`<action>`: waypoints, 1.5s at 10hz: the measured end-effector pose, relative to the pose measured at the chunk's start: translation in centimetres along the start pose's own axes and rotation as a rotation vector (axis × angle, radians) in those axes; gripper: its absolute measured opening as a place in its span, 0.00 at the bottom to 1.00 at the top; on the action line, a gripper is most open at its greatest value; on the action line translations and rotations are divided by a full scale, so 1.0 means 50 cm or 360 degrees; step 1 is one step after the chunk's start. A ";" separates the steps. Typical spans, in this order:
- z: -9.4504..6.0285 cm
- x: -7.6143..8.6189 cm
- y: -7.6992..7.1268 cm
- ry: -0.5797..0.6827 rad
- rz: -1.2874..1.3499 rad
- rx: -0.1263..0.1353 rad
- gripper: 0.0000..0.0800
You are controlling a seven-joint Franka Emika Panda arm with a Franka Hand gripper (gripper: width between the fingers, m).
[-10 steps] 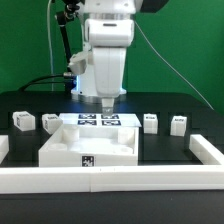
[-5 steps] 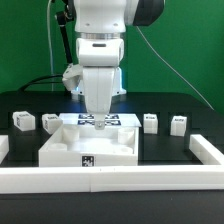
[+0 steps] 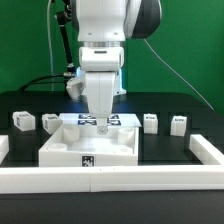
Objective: Assemble square table
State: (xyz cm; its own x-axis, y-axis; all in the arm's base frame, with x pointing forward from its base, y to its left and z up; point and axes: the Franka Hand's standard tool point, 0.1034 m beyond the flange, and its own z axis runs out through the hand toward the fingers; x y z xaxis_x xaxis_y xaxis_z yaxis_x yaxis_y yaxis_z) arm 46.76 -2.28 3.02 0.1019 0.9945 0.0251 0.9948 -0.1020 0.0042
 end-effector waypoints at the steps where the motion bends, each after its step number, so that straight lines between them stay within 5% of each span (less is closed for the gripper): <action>1: 0.001 0.001 -0.001 0.0000 0.0003 0.0004 0.81; 9: 0.049 0.027 -0.032 0.0003 0.0171 0.0079 0.81; 11: 0.049 0.025 -0.032 0.0002 0.0175 0.0080 0.49; 12: 0.049 0.025 -0.032 0.0002 0.0175 0.0080 0.49; 13: 0.049 0.025 -0.033 0.0002 0.0176 0.0081 0.24; 14: 0.049 0.025 -0.033 0.0002 0.0176 0.0081 0.09; 15: 0.048 0.025 -0.031 0.0003 0.0176 0.0075 0.09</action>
Offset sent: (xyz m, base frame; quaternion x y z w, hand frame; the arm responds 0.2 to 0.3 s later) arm -0.0060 0.0076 -0.0111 0.0033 0.0025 0.0187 0.9998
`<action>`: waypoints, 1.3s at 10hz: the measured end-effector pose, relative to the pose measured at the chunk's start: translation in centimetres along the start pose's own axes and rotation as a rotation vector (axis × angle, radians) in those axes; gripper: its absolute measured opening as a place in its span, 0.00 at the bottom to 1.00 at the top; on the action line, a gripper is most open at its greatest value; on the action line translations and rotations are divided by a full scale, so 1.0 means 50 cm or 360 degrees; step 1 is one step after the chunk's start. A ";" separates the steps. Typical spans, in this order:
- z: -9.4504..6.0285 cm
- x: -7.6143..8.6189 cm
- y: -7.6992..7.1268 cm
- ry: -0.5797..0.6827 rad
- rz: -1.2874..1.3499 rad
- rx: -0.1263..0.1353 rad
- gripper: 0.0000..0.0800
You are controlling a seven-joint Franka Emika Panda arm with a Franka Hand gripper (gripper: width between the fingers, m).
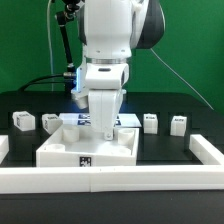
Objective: Assemble square table
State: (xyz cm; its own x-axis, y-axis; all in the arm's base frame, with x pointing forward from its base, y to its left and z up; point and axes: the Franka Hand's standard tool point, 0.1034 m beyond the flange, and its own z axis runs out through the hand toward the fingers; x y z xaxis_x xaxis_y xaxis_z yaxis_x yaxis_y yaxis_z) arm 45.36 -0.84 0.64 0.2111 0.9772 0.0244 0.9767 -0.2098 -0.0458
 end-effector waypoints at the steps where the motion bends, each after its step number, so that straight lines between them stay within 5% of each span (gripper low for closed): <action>1: 0.000 0.000 0.000 0.0000 0.0000 0.0000 0.07; 13: -0.010 -0.003 0.029 -0.0019 -0.0217 0.0009 0.07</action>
Offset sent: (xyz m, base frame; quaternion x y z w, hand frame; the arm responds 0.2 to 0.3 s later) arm 0.0000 0.0000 0.0000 0.0000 0.0000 0.0000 1.0000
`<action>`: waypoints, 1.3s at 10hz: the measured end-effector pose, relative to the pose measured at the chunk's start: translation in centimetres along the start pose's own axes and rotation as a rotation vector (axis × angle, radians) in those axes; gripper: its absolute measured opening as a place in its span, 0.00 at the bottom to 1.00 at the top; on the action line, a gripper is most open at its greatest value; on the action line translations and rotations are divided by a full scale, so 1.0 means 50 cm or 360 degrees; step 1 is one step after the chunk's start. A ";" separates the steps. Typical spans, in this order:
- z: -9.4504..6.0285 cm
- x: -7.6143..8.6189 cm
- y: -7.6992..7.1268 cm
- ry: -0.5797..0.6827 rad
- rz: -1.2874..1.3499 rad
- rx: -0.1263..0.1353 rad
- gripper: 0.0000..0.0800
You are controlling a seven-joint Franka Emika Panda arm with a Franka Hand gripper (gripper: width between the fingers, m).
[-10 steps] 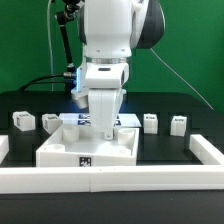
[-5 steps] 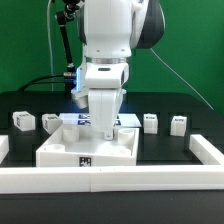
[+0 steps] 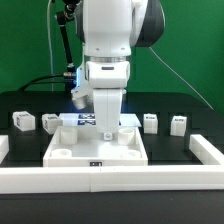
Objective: Assemble square table
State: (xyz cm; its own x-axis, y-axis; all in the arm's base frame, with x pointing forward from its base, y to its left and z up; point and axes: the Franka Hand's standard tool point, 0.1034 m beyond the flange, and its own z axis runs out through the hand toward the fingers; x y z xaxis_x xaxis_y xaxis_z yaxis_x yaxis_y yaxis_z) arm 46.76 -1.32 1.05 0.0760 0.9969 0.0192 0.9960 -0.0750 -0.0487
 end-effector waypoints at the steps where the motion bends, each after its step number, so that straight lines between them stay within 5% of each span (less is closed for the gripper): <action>1: 0.000 0.000 0.000 0.0000 -0.0001 0.0000 0.07; 8: -0.002 0.136 0.031 0.0067 -0.0111 -0.0032 0.07; 13: -0.009 0.203 0.037 0.0065 -0.0073 0.0016 0.07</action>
Offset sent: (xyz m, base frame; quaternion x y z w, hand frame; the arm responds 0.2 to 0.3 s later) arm 0.0241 0.0590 -0.0068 0.0179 0.0400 -0.0718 0.9965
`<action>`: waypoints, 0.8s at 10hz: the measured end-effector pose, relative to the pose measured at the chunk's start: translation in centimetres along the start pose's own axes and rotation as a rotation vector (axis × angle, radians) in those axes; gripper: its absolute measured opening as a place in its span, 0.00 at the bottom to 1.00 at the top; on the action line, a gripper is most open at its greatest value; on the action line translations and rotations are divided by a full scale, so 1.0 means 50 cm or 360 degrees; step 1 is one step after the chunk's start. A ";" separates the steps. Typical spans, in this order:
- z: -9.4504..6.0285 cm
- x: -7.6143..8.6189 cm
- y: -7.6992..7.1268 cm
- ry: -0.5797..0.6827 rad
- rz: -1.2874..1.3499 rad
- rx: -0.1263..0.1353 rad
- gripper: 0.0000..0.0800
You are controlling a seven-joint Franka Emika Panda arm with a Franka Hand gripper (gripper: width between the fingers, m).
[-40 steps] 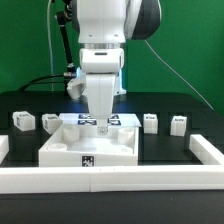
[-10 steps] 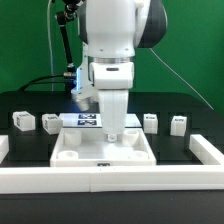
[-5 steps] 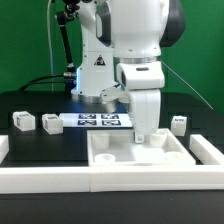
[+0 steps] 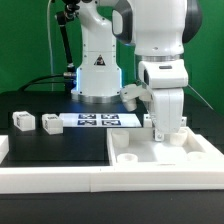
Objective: Assemble square table
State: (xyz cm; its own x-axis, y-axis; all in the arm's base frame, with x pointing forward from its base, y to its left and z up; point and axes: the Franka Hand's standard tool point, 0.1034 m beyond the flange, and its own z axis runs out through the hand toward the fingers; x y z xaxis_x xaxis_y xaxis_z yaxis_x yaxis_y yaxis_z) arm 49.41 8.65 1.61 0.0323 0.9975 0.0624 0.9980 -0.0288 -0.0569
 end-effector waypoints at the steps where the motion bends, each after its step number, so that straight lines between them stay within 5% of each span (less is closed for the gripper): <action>1: 0.001 -0.001 0.000 0.0000 0.0006 0.0001 0.07; 3: 0.001 -0.002 -0.001 0.0000 0.0008 0.0002 0.07; 4: 0.001 -0.003 0.000 0.0000 0.0009 0.0002 0.32; 5: 0.001 -0.003 0.000 0.0000 0.0009 0.0002 0.32; 7: 0.001 -0.004 -0.001 0.0000 0.0012 0.0001 0.73; 8: -0.005 -0.008 -0.004 -0.0003 0.0033 -0.0007 0.73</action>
Offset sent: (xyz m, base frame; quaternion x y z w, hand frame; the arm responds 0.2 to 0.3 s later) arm 0.0000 0.0000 0.0000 0.0000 0.0000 0.0000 1.0000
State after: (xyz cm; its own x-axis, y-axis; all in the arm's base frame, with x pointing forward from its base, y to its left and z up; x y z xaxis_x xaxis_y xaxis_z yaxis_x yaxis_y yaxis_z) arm 49.23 8.23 1.84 0.0530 0.9968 0.0593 0.9973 -0.0498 -0.0538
